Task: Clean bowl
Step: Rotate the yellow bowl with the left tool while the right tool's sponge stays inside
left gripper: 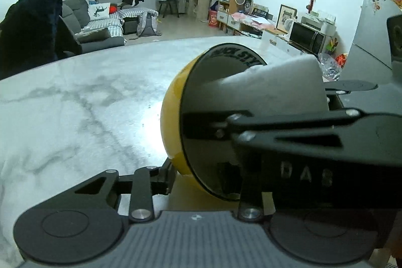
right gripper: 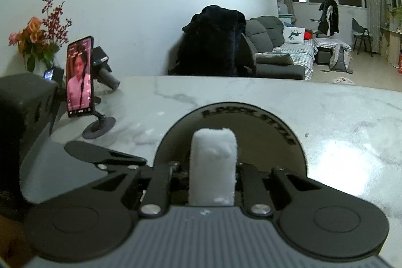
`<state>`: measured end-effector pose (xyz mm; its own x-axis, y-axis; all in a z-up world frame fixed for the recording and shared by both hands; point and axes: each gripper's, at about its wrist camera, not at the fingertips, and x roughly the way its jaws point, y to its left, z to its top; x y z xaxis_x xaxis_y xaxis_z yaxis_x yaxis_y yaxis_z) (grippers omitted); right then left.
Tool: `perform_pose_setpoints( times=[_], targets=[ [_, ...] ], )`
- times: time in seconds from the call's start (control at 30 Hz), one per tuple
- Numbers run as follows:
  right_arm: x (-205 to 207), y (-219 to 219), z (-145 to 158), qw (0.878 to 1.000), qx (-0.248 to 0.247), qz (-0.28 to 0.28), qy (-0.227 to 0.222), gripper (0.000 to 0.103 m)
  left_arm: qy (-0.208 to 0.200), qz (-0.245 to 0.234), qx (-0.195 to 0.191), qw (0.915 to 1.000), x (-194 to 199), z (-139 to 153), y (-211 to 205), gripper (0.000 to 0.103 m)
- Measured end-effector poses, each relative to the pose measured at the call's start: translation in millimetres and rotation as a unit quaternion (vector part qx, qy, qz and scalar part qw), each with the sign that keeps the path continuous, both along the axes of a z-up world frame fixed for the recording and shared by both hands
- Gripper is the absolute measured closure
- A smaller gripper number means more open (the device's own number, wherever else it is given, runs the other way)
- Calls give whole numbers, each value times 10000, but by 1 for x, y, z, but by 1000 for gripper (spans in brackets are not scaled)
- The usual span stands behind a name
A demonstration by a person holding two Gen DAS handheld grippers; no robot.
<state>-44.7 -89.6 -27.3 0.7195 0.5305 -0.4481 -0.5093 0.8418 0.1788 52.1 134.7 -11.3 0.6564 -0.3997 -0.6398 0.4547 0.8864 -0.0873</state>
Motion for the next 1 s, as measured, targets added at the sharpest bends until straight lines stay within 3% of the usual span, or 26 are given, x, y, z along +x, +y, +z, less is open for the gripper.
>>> perform_pose_setpoints(
  times=[0.03,0.23,0.43,0.8,1.0],
  targets=[
    [2,3,1,10000,-3,18,11,88,-9,12,-37,10000,0,-1,3,67],
    [14,20,5,9999,-21,123,80,88,51,6,-63,10000,-6,3,17,57],
    [26,37,10,9996,-39,228,149,88,118,-24,-473,9988,-23,18,56,56],
    [40,60,17,9991,-162,304,232,87,-19,22,-610,9981,-39,29,85,56],
    [41,62,15,9991,-247,221,275,86,-158,314,-613,9975,-46,37,102,57]
  ],
)
